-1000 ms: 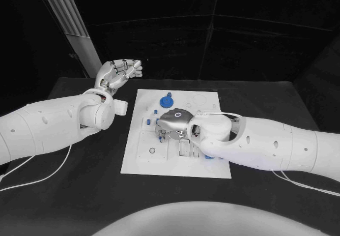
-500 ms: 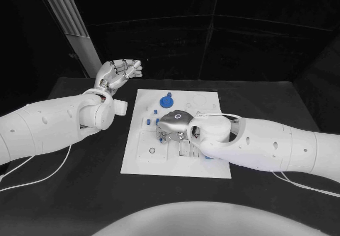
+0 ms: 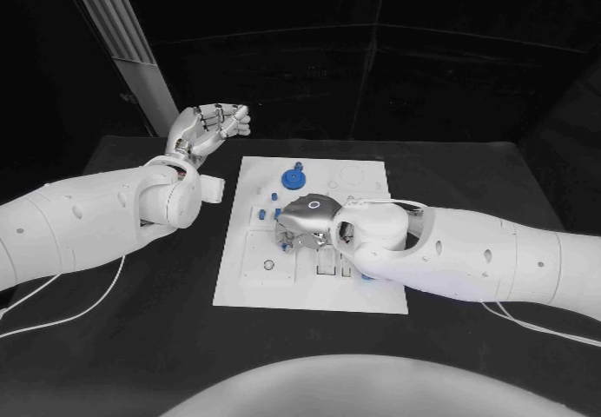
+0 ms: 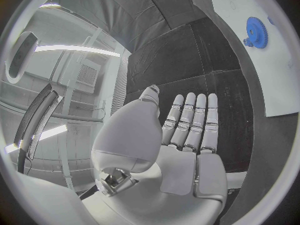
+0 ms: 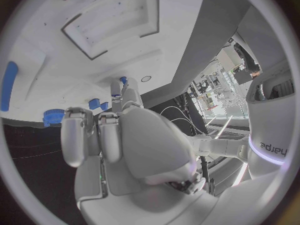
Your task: Assemble the parts on the task board
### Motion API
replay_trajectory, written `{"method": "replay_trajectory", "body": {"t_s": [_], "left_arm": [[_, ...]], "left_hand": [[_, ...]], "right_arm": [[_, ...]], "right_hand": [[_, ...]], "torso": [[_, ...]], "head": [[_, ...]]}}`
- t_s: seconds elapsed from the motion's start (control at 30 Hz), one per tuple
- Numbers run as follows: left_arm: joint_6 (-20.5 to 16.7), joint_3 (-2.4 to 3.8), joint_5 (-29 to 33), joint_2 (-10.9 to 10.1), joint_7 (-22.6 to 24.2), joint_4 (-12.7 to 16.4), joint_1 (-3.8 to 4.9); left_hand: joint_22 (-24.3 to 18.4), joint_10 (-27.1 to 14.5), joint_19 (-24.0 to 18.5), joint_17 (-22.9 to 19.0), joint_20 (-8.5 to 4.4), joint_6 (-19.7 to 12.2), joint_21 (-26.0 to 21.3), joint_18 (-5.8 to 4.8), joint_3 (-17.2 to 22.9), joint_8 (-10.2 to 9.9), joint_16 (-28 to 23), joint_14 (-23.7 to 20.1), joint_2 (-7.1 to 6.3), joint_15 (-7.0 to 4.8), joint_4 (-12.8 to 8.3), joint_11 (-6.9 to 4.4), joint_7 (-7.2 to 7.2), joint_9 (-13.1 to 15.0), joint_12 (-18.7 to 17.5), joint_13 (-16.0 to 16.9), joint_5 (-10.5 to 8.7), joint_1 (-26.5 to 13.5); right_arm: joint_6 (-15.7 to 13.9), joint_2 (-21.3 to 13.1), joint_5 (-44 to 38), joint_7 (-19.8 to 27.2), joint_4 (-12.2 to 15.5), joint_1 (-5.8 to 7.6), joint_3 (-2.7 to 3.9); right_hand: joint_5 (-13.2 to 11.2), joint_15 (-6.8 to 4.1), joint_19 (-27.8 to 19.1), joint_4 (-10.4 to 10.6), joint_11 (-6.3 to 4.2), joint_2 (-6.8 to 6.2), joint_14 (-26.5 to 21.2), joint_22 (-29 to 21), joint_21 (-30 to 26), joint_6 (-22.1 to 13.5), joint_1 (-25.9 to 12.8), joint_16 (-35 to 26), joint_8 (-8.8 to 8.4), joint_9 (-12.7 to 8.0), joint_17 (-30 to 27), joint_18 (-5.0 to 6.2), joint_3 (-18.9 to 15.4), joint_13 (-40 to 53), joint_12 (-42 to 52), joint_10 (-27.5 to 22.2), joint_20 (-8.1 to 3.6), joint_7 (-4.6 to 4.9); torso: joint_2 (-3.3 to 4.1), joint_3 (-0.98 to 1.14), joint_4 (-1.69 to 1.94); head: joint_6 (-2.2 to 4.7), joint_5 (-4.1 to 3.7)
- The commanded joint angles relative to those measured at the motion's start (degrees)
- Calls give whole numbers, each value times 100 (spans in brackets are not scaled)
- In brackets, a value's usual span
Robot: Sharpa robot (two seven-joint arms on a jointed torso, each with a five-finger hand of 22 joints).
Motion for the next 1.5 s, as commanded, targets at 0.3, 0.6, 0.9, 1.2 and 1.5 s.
{"method": "replay_trajectory", "body": {"t_s": [0.3, 0.6, 0.9, 1.2, 1.5], "left_arm": [[65, 3, -2, -5, 942, 1, 8], [73, 3, -2, 0, 945, 0, 8], [83, 3, -2, 3, 943, -13, 2], [91, 3, -2, 29, 938, -52, -13], [98, 3, -2, 75, 938, -93, -25]], "left_hand": [[-7, -51, 52, -15, 1, -56, -26, 32, -35, 34, 15, -57, 71, 3, 4, -5, 242, -4, 28, -7, 40, -6], [-7, -51, 52, -15, 1, -56, -26, 32, -35, 34, 15, -57, 71, 3, 4, -5, 242, -4, 28, -7, 40, -6], [-8, -55, 52, -22, 1, -58, -27, 31, -39, 40, 22, -60, 74, 3, 4, -5, 241, -4, 35, -8, 41, -4], [-8, -55, 52, -22, 1, -58, -27, 31, -39, 40, 22, -60, 74, 3, 4, -5, 241, -4, 35, -8, 41, -4], [-10, -58, 52, -29, 1, -60, -28, 31, -42, 44, 27, -63, 77, 3, 5, -5, 242, -4, 42, -8, 41, -4]], "right_arm": [[134, 7, -30, -69, -11, 0, -1], [-482, -72, -12, -55, 45, -8, -1], [-1932, -613, 850, 340, 487, -13, 5], [-2265, -1347, 2219, 590, 793, 301, 12], [-2135, -1670, 2256, 488, 468, 426, 8]], "right_hand": [[38, 222, 234, 35, 227, -434, 421, 1235, -215, -715, -437, -101, -461, -67, 595, 39, -325, -5, -53, -725, 149, 214], [50, 415, 139, 43, 455, -1410, 283, 1153, -410, -1408, -1632, -352, -576, -11, 66, 85, 617, 54, 87, -1579, 399, 481], [38, 362, 194, -14, 374, -1306, 288, 1182, -326, -886, -1626, -391, -282, 99, -47, 76, 1122, 141, 480, -1201, 365, 416], [51, 323, 281, 8, 337, -1136, 321, 1246, -167, -908, -1657, -347, -320, 69, 29, 35, 1117, 125, 619, -1112, 306, 394], [101, 382, 452, -83, 393, -1196, 406, 1389, 175, -1147, -1900, -140, -429, 10, 380, -50, 1080, 35, 663, -1560, 366, 410]], "torso": [[-4, -3, 6], [-1, 0, 1], [-10, -2, -1], [-14, -5, -15], [-3, 2, -12]], "head": [[-3, -13], [18, 0], [37, -5], [74, -13], [130, -83]]}}
